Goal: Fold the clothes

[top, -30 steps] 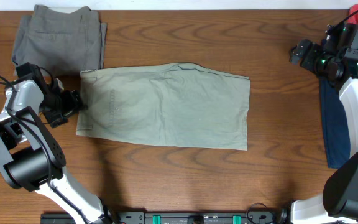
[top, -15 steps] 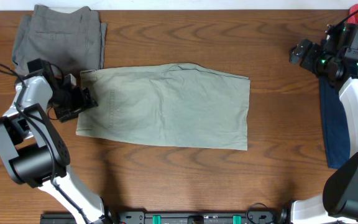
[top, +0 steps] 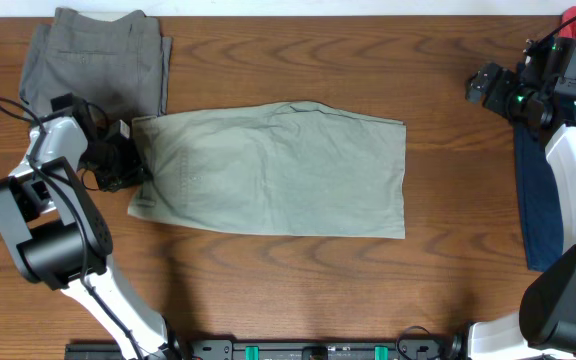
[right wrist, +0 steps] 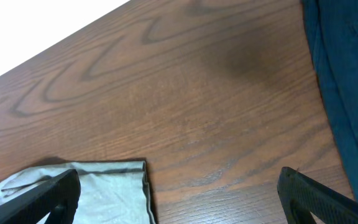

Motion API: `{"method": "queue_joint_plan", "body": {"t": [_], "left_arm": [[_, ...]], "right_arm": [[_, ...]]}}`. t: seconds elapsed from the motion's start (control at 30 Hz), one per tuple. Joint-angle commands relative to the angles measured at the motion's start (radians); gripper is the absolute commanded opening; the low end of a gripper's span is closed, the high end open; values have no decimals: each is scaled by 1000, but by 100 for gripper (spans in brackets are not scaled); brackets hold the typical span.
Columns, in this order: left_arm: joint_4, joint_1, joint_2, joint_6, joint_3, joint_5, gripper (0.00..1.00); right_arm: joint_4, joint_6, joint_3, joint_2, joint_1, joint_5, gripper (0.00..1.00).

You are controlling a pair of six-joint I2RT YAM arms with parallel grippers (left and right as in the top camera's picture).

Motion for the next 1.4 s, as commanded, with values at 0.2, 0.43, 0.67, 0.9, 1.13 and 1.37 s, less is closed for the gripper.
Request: {"method": "queue_joint_plan", "body": {"t": [0.2, 0.43, 0.67, 0.9, 1.13, 1.37], "left_arm": [[-283, -11, 61, -175, 196, -381, 6], [-443, -19, -60, -174, 388, -387, 6], [-534, -106, -210, -173, 491, -386, 6], [-523, -322, -285, -174, 492, -323, 6], [-469, -536, -274, -212, 465, -296, 6], [-454, -681, -249, -235, 444, -257, 6]], "right_arm": [[0, 6, 6, 2, 6, -3, 99], [0, 6, 6, 2, 6, -3, 99], [0, 6, 6, 2, 6, -3, 99], [0, 6, 6, 2, 6, -3, 99], [0, 6, 6, 2, 6, -3, 99], [0, 6, 6, 2, 6, -3, 99]]}}
